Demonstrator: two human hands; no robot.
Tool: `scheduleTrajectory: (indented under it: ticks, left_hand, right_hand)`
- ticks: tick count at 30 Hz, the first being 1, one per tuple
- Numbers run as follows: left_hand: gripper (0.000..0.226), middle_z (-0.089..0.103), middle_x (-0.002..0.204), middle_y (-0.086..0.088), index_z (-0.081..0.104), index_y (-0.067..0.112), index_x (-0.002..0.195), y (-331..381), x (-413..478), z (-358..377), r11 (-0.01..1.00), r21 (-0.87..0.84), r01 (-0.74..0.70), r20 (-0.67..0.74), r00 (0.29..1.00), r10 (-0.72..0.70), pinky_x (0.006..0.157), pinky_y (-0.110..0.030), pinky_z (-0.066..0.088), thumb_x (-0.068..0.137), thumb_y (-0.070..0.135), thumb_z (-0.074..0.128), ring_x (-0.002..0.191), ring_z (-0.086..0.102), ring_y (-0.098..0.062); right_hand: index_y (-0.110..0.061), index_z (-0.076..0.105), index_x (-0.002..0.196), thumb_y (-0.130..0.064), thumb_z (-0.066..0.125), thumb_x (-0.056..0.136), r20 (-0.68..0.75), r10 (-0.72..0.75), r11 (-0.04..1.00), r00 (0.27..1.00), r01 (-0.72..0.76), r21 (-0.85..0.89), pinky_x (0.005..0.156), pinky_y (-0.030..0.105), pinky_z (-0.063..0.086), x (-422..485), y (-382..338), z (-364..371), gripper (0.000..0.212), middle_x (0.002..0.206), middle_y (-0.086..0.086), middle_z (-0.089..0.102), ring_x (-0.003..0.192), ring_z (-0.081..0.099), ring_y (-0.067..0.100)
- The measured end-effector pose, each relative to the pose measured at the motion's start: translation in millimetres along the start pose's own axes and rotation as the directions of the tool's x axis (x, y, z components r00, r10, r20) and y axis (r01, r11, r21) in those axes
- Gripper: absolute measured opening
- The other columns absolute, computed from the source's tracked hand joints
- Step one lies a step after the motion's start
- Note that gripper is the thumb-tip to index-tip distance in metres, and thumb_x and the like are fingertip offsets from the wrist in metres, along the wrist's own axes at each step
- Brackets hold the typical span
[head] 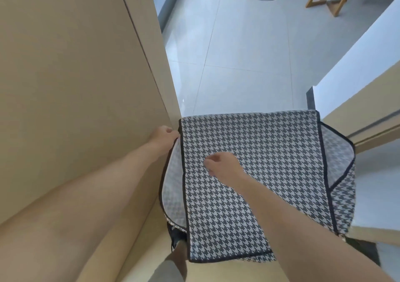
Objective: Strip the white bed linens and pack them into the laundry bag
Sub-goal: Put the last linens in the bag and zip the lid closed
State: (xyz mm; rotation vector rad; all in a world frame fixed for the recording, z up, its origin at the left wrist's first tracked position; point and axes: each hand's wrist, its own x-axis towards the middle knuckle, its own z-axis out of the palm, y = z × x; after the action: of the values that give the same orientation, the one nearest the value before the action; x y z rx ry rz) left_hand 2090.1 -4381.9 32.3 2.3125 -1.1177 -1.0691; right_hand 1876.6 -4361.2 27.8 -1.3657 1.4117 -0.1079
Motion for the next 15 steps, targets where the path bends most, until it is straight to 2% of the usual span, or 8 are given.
scheduleTrajectory:
  ticks: [1,3,5,7,10,12,14,15]
  left_hand:
    - [0.012,0.053,0.077,0.010,0.058,0.026,0.085,-1.8,14.6,-1.0,1.000,-0.010,0.028,0.020,0.999,-0.027,0.066,-0.029,0.036,0.094,0.034,0.055,0.083,0.053,-0.020]
    - [0.017,0.053,0.072,0.004,0.057,0.022,0.082,-4.8,41.8,-1.0,0.997,-0.024,0.078,0.064,0.995,-0.077,0.061,-0.031,0.035,0.094,0.033,0.053,0.074,0.050,-0.022]
    - [0.020,0.052,0.072,-0.003,0.056,0.019,0.079,-7.6,66.3,2.5,0.990,-0.039,0.134,0.120,0.984,-0.129,0.059,-0.031,0.034,0.094,0.032,0.053,0.067,0.046,-0.022]
    - [0.019,0.054,0.082,-0.007,0.057,0.016,0.086,-9.3,88.9,9.1,0.976,-0.082,0.203,0.215,0.960,-0.181,0.065,-0.032,0.035,0.093,0.033,0.054,0.072,0.047,-0.023]
    - [0.026,0.062,0.094,-0.011,0.061,0.011,0.095,-7.3,113.8,20.7,0.943,-0.152,0.296,0.355,0.907,-0.227,0.073,-0.035,0.040,0.092,0.037,0.059,0.081,0.054,-0.026]
    - [0.026,0.064,0.098,-0.014,0.063,0.009,0.098,-5.6,121.8,28.6,0.924,-0.189,0.331,0.402,0.885,-0.235,0.075,-0.036,0.046,0.092,0.034,0.062,0.084,0.058,-0.029]
    - [0.018,0.066,0.098,-0.015,0.064,0.008,0.098,-3.8,123.4,36.3,0.917,-0.198,0.346,0.436,0.869,-0.234,0.068,-0.033,0.049,0.092,0.025,0.064,0.082,0.060,-0.030]
    - [0.016,0.067,0.098,-0.016,0.064,0.008,0.098,-2.4,123.6,39.6,0.925,-0.183,0.332,0.453,0.864,-0.220,0.064,-0.032,0.051,0.093,0.022,0.064,0.080,0.061,-0.030]
  right_hand:
    - [-0.018,0.070,0.114,-0.028,0.060,0.097,-0.016,0.027,0.999,0.999,-0.027,0.039,0.056,0.025,0.049,17.6,-10.4,11.2,0.022,0.088,0.000,0.074,0.062,0.064,0.007]
    - [-0.016,0.072,0.109,-0.029,0.059,0.096,-0.038,0.081,0.990,0.996,-0.076,0.120,0.066,0.033,0.053,51.0,-27.9,31.6,0.023,0.093,0.005,0.075,0.080,0.070,0.019]
    - [-0.015,0.072,0.112,-0.030,0.058,0.096,-0.051,0.114,0.982,0.992,-0.105,0.158,0.078,0.037,0.056,79.3,-39.5,49.0,0.026,0.102,0.006,0.074,0.092,0.069,0.022]
    - [-0.016,0.071,0.119,-0.031,0.058,0.096,-0.054,0.125,0.974,0.991,-0.112,0.196,0.087,0.037,0.056,102.7,-46.2,61.3,0.030,0.107,0.003,0.072,0.096,0.067,0.018]
    - [-0.016,0.072,0.118,-0.031,0.057,0.097,-0.070,0.152,0.968,0.986,-0.134,0.210,0.075,0.030,0.050,125.0,-47.3,70.2,0.030,0.096,-0.001,0.070,0.087,0.064,0.015]
    - [-0.010,0.074,0.111,-0.030,0.057,0.097,-0.077,0.206,0.957,0.975,-0.184,0.224,0.070,0.031,0.046,130.5,-42.2,73.6,0.029,0.090,0.008,0.071,0.081,0.063,0.020]
    - [-0.002,0.073,0.095,-0.031,0.059,0.097,-0.068,0.259,0.927,0.964,-0.228,0.298,0.068,0.036,0.047,131.7,-36.2,77.3,0.032,0.081,0.015,0.069,0.073,0.061,0.026]
    - [-0.003,0.072,0.086,-0.033,0.061,0.096,-0.061,0.279,0.909,0.958,-0.244,0.337,0.065,0.035,0.045,131.9,-35.1,77.7,0.033,0.074,0.013,0.065,0.067,0.057,0.025]
